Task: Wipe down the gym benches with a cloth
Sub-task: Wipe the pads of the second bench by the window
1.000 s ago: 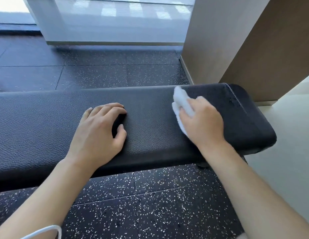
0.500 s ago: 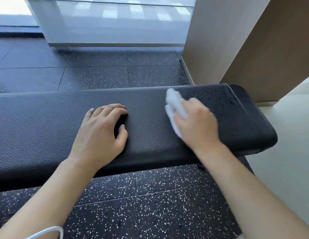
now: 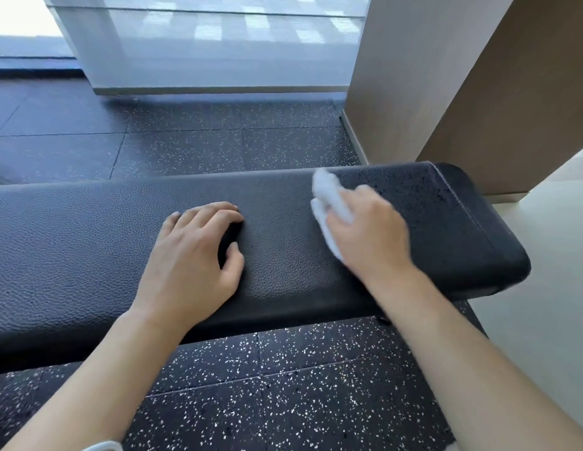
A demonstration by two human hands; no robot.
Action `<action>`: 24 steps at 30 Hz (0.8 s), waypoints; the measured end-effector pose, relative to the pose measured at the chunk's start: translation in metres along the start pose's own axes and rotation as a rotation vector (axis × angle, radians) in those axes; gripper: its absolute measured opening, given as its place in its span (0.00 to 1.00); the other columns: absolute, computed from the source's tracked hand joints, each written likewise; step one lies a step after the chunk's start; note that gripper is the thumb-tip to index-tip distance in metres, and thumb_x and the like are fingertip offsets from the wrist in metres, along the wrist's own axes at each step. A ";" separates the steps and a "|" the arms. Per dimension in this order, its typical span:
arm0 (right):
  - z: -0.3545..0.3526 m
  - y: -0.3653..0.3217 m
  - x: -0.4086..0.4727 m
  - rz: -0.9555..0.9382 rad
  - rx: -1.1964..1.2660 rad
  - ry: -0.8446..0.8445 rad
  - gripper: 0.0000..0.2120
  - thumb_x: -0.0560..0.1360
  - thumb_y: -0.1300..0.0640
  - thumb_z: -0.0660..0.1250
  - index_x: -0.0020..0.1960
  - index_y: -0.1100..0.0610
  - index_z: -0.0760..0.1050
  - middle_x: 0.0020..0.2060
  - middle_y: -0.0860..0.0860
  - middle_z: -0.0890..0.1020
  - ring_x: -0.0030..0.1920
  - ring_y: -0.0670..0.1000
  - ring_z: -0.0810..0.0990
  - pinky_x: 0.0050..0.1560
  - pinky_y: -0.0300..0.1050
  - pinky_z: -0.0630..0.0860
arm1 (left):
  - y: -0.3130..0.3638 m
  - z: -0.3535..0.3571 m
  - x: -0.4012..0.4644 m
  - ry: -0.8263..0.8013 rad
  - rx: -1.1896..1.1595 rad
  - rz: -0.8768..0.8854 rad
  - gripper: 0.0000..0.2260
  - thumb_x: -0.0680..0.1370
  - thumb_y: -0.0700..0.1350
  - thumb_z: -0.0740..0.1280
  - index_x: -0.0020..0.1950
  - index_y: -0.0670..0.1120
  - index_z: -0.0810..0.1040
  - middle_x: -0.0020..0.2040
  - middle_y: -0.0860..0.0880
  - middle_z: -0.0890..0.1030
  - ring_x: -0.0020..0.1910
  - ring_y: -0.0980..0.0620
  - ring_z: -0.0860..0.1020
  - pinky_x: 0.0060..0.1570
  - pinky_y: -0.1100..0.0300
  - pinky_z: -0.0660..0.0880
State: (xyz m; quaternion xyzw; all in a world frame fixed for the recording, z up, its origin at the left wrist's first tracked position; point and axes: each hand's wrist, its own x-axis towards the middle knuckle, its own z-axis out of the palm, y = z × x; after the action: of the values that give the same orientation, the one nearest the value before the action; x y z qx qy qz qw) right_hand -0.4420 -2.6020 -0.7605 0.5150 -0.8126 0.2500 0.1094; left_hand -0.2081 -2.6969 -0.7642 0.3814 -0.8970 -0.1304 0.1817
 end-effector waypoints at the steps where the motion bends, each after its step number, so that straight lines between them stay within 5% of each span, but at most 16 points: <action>1: -0.001 0.007 0.005 0.068 0.025 0.012 0.17 0.81 0.42 0.58 0.56 0.51 0.79 0.38 0.49 0.70 0.38 0.62 0.78 0.36 0.47 0.66 | 0.000 0.000 0.000 0.001 -0.006 0.001 0.18 0.77 0.51 0.62 0.66 0.51 0.78 0.70 0.56 0.78 0.70 0.50 0.75 0.73 0.40 0.67; 5: 0.002 -0.024 -0.005 -0.005 0.023 -0.027 0.29 0.76 0.38 0.48 0.62 0.53 0.78 0.41 0.47 0.68 0.36 0.56 0.72 0.37 0.46 0.67 | -0.001 -0.001 0.001 0.008 -0.016 -0.004 0.18 0.77 0.51 0.62 0.65 0.51 0.79 0.69 0.57 0.78 0.69 0.51 0.75 0.73 0.41 0.67; 10: 0.002 -0.065 -0.035 -0.219 0.147 -0.140 0.24 0.78 0.40 0.52 0.56 0.53 0.80 0.40 0.47 0.70 0.38 0.55 0.77 0.34 0.50 0.75 | -0.004 0.002 0.002 0.020 0.021 0.022 0.18 0.76 0.49 0.62 0.65 0.50 0.78 0.69 0.55 0.78 0.68 0.48 0.75 0.72 0.44 0.68; 16: -0.009 0.020 -0.004 0.070 -0.001 -0.030 0.09 0.79 0.49 0.65 0.49 0.53 0.80 0.36 0.49 0.70 0.37 0.60 0.74 0.36 0.48 0.69 | 0.024 0.010 0.011 -0.078 0.056 0.034 0.20 0.80 0.55 0.61 0.71 0.53 0.76 0.74 0.53 0.74 0.75 0.42 0.68 0.74 0.33 0.62; 19: -0.027 0.058 -0.007 0.278 -0.062 0.041 0.14 0.80 0.47 0.61 0.43 0.55 0.78 0.36 0.53 0.71 0.38 0.62 0.74 0.37 0.50 0.70 | 0.035 0.019 0.013 -0.136 0.045 0.063 0.21 0.82 0.56 0.62 0.75 0.55 0.73 0.78 0.54 0.70 0.80 0.41 0.63 0.76 0.31 0.58; 21: -0.033 0.051 -0.016 0.302 -0.061 0.046 0.18 0.79 0.43 0.56 0.47 0.54 0.79 0.38 0.52 0.73 0.38 0.60 0.74 0.37 0.51 0.72 | 0.047 0.023 0.013 -0.154 0.001 0.103 0.22 0.81 0.58 0.60 0.75 0.56 0.74 0.78 0.55 0.71 0.80 0.42 0.63 0.76 0.30 0.57; 24: -0.022 0.010 -0.042 0.051 -0.141 -0.046 0.20 0.84 0.42 0.49 0.65 0.46 0.74 0.48 0.45 0.76 0.40 0.48 0.68 0.39 0.49 0.76 | 0.069 0.035 0.006 -0.171 -0.028 0.212 0.22 0.81 0.55 0.57 0.73 0.54 0.74 0.79 0.55 0.71 0.81 0.45 0.63 0.77 0.31 0.57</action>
State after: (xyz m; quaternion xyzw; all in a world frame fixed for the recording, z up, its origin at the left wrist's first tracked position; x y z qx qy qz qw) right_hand -0.4335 -2.5546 -0.7633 0.4908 -0.8432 0.1831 0.1205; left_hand -0.2709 -2.6513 -0.7683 0.2694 -0.9425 -0.1551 0.1225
